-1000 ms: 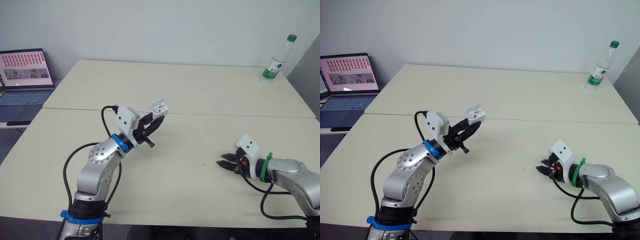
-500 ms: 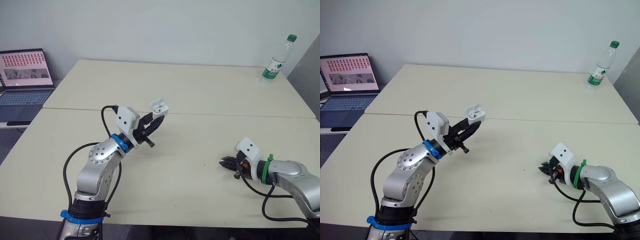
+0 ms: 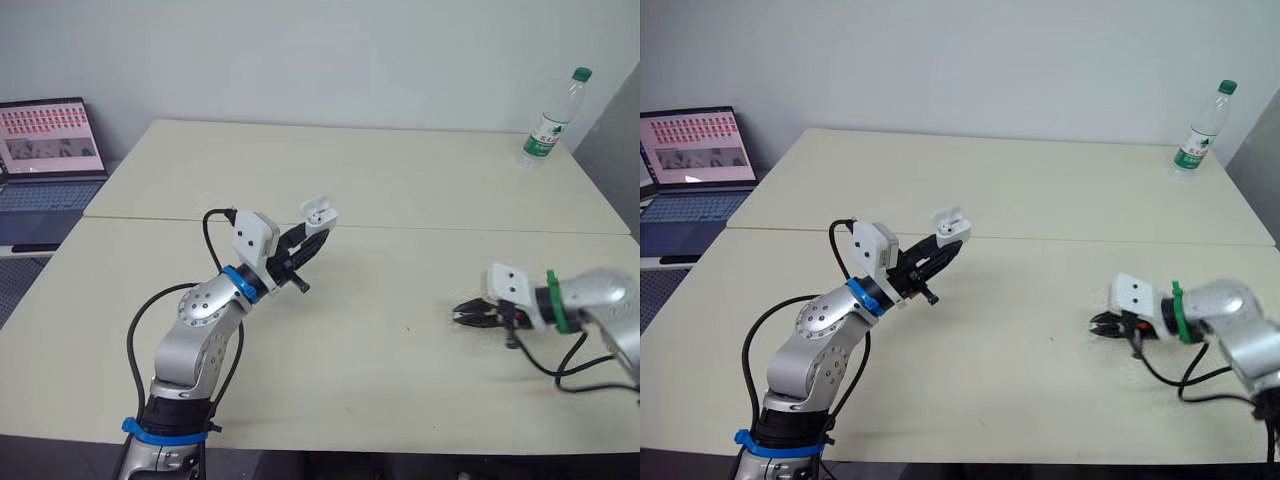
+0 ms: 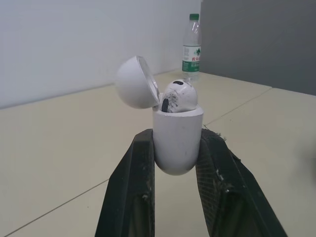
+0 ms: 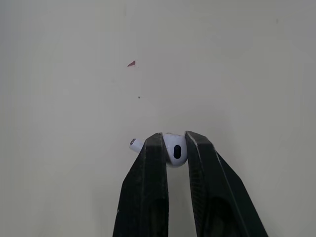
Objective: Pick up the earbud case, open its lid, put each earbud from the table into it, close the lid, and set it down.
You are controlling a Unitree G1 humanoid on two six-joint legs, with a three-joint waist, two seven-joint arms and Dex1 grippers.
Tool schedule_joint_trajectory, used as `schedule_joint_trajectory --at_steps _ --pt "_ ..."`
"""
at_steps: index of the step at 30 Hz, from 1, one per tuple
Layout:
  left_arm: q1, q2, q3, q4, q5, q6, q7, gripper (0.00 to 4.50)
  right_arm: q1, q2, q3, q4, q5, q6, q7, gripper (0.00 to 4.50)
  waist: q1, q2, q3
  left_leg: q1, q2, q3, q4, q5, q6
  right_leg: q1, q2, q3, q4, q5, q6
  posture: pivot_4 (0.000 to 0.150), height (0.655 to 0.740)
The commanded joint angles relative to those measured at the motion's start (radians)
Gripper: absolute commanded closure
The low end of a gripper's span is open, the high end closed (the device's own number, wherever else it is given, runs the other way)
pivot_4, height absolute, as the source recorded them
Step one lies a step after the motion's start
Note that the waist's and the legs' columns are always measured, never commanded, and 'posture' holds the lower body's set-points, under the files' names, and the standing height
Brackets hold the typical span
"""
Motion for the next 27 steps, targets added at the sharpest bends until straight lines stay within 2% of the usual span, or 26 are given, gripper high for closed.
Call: schedule_joint_trajectory --at_steps 1,4,5,8,13,17,20,26,27 --pt "-0.023 -0.007 -0.006 -0.005 0.004 -0.034 -0.002 3.74 -0.140 -0.014 0.128 0.288 -0.153 -0.558 0.211 4.30 0.000 -0.001 0.000 0.000 0.000 0.000 -0.001 0.000 0.000 0.000 0.000 0.000 0.000 0.000 0.000 0.150 0.7400" --pt "-0.019 -0.012 -0.013 -0.009 0.007 -0.041 0.000 3.74 -0.345 0.021 0.281 0.594 -0.321 -1.027 0.239 4.30 -0.003 0.000 0.001 0.001 0.000 0.003 -0.002 0.000 0.000 -0.001 -0.001 0.001 0.000 0.000 0.000 0.150 0.7400" --pt "-0.015 -0.012 -0.014 -0.014 0.008 -0.043 0.001 3.74 -0.411 0.035 0.325 0.690 -0.392 -1.148 0.221 4.30 -0.004 0.000 0.001 0.001 0.000 0.005 -0.002 0.000 0.000 -0.002 -0.001 0.003 0.000 0.003 -0.005 0.150 0.7400" --pt "0.010 -0.010 -0.016 -0.040 0.008 -0.046 0.006 3.74 -0.588 0.049 0.437 0.896 -0.710 -1.397 0.067 4.30 -0.009 0.000 0.002 0.002 0.000 0.010 -0.003 0.000 0.000 -0.003 -0.002 0.005 0.001 0.003 -0.006 0.150 0.7400" --pt "0.067 -0.006 -0.007 -0.100 0.012 -0.038 0.038 3.74 -0.746 0.053 0.610 0.968 -1.223 -1.412 -0.424 4.30 0.000 0.000 0.002 0.002 0.000 0.011 -0.006 0.000 -0.001 -0.006 -0.005 0.006 0.003 0.004 -0.007 0.150 0.7400" --pt "0.103 -0.005 -0.003 -0.131 0.013 -0.032 0.063 3.74 -0.801 0.089 0.726 1.000 -1.427 -1.367 -0.750 4.30 0.000 -0.003 0.000 0.004 0.000 0.010 -0.006 0.001 -0.001 -0.005 -0.005 0.008 0.003 0.002 -0.010 0.150 0.7400" --pt "0.108 -0.001 -0.003 -0.141 0.009 -0.025 0.067 3.74 -0.824 0.107 0.769 1.043 -1.482 -1.379 -0.872 4.30 -0.001 -0.008 -0.003 0.006 0.000 0.011 -0.006 0.001 -0.001 -0.003 -0.005 0.008 0.004 0.002 -0.011 0.150 0.7400" --pt "0.072 0.012 -0.001 -0.115 0.002 -0.020 0.054 3.74 -0.854 0.124 0.819 1.089 -1.542 -1.398 -1.034 2.26 -0.004 -0.011 -0.004 0.020 0.000 0.013 -0.009 0.001 -0.001 0.009 -0.005 0.010 0.003 -0.003 -0.019 0.150 0.7400" --pt "0.068 0.012 -0.003 -0.112 0.001 -0.020 0.052 3.74 -0.857 0.123 0.822 1.094 -1.546 -1.401 -1.050 2.26 -0.007 -0.011 -0.004 0.022 0.001 0.013 -0.009 0.001 -0.001 0.010 -0.005 0.010 0.003 -0.003 -0.020 0.150 0.7400"
